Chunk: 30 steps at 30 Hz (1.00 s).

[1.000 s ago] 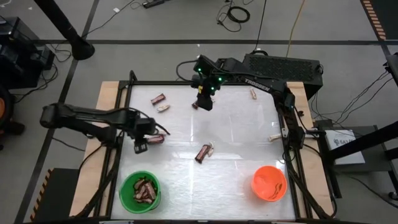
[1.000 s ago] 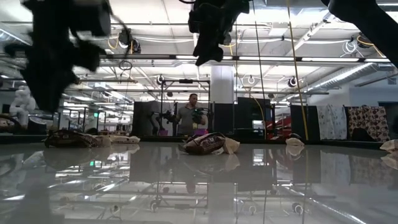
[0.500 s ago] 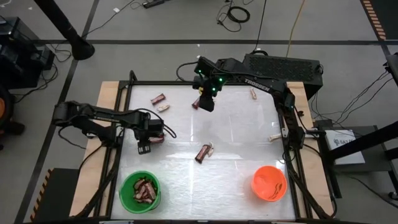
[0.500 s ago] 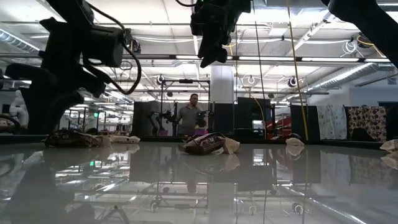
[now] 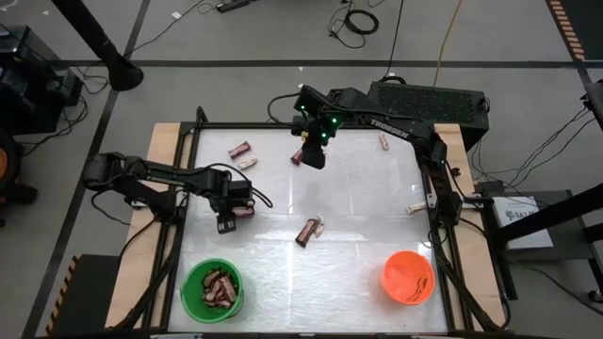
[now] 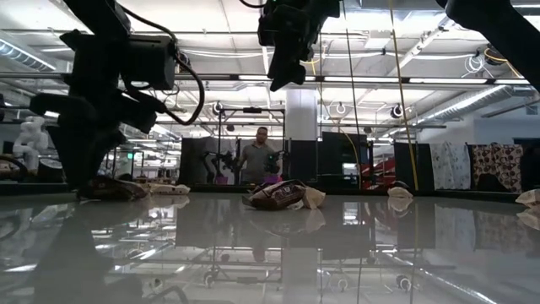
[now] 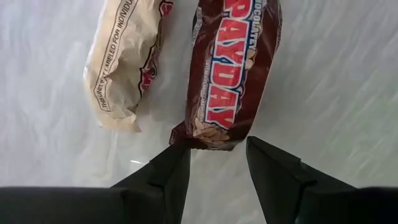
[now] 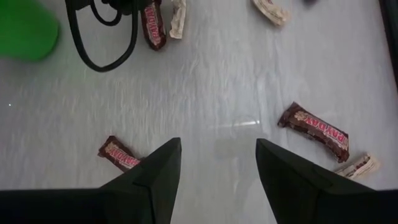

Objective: Sort candy by brand, put in halloween buckets
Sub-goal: Put the brown chocolate bar into the green bucket

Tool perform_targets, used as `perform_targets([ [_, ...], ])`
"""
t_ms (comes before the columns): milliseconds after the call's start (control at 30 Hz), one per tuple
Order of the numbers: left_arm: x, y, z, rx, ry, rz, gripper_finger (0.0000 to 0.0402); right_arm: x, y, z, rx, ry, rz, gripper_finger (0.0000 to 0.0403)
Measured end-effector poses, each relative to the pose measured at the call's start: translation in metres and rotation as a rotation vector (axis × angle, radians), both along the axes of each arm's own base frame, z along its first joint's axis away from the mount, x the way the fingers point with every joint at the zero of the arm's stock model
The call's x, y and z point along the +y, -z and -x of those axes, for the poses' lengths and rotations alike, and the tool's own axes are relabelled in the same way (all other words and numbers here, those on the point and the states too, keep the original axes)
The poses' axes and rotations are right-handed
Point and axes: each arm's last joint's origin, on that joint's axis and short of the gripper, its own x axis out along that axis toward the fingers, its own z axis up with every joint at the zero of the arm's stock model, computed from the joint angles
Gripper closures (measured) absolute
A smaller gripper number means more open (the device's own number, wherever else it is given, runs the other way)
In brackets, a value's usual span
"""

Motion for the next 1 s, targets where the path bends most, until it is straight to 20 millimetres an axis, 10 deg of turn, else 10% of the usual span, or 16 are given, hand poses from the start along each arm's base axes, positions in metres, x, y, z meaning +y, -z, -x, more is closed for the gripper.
perform_targets([
  [567, 0.001, 0.004, -0.006, 0.007, -0.009, -0.024, 0.0393, 0.000, 0.000, 0.000, -0.006, -0.026, 0.017, 0.0204],
  [1000, -0.014, -0.090, -0.015, -0.056, 0.148, 0.231, 0.0399, 0.000, 0.002, 0.001, -0.002, -0.065, 0.035, 0.0204],
])
